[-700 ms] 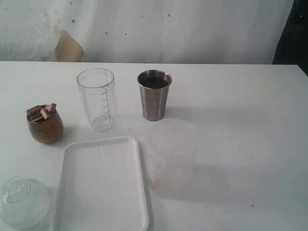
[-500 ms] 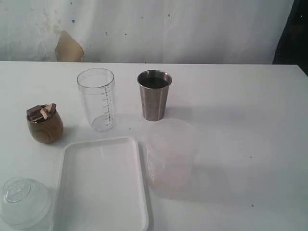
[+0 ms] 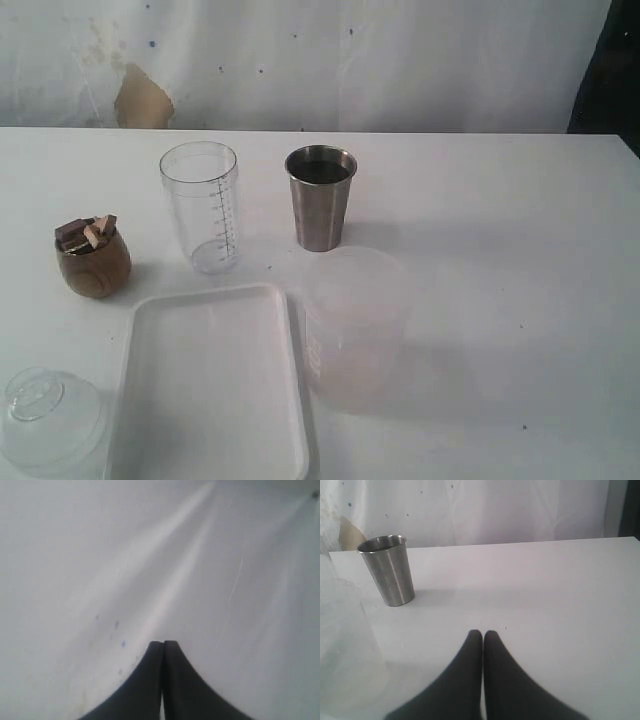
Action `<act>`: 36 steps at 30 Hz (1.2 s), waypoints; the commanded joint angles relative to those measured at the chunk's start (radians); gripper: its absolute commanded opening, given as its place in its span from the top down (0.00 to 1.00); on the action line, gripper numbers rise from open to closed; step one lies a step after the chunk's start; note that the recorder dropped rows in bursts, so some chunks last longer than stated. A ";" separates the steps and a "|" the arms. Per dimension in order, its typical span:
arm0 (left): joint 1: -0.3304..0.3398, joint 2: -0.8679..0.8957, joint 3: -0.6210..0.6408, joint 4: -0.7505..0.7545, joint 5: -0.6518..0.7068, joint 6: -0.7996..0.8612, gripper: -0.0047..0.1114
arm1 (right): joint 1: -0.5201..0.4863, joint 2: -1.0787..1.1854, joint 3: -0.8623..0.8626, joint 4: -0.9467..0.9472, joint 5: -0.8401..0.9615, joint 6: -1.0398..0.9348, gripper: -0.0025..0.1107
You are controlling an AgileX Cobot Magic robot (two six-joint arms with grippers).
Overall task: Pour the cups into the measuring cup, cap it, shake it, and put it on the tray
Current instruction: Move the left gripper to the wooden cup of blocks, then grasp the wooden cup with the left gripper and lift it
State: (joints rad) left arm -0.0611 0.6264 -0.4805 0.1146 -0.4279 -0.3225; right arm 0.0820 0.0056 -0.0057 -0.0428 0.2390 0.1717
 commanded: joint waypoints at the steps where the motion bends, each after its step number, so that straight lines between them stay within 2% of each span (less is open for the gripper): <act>1: 0.001 0.199 0.017 0.028 0.106 0.008 0.96 | 0.007 -0.006 0.006 -0.001 0.002 -0.002 0.98; 4: -0.001 0.406 0.069 0.062 0.070 0.006 0.96 | 0.007 -0.006 0.006 -0.001 0.002 -0.002 0.98; 6: -0.001 0.516 0.121 0.102 -0.048 0.002 0.91 | 0.007 -0.006 0.006 -0.001 0.000 -0.002 0.98; 8: -0.001 0.621 0.165 0.131 -0.201 0.015 0.78 | 0.007 -0.006 0.006 -0.001 0.000 -0.002 0.98; 9: -0.001 0.693 0.189 0.133 -0.291 0.045 0.67 | 0.007 -0.006 0.006 -0.001 0.000 -0.002 0.98; 10: -0.001 0.721 0.194 0.133 -0.317 0.058 0.63 | 0.007 -0.006 0.006 -0.001 0.000 -0.002 0.98; 13: -0.001 0.870 0.194 0.133 -0.414 0.071 0.35 | 0.007 -0.006 0.006 -0.001 0.000 -0.002 0.98; 17: -0.001 0.974 0.190 0.133 -0.475 0.121 0.19 | 0.007 -0.006 0.006 -0.001 0.000 -0.002 0.98; 20: -0.001 1.049 0.188 0.133 -0.536 0.158 0.15 | 0.007 -0.006 0.006 -0.001 0.000 -0.002 0.98; 28: -0.001 1.217 0.182 0.122 -0.789 0.261 0.15 | 0.007 -0.006 0.006 -0.001 0.000 -0.002 0.98; 36: -0.001 1.343 0.080 0.127 -0.793 0.258 0.15 | 0.007 -0.006 0.006 -0.001 0.000 0.007 0.98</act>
State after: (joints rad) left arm -0.0611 1.9372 -0.3669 0.2466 -1.1968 -0.0664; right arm 0.0820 0.0056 -0.0057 -0.0428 0.2390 0.1717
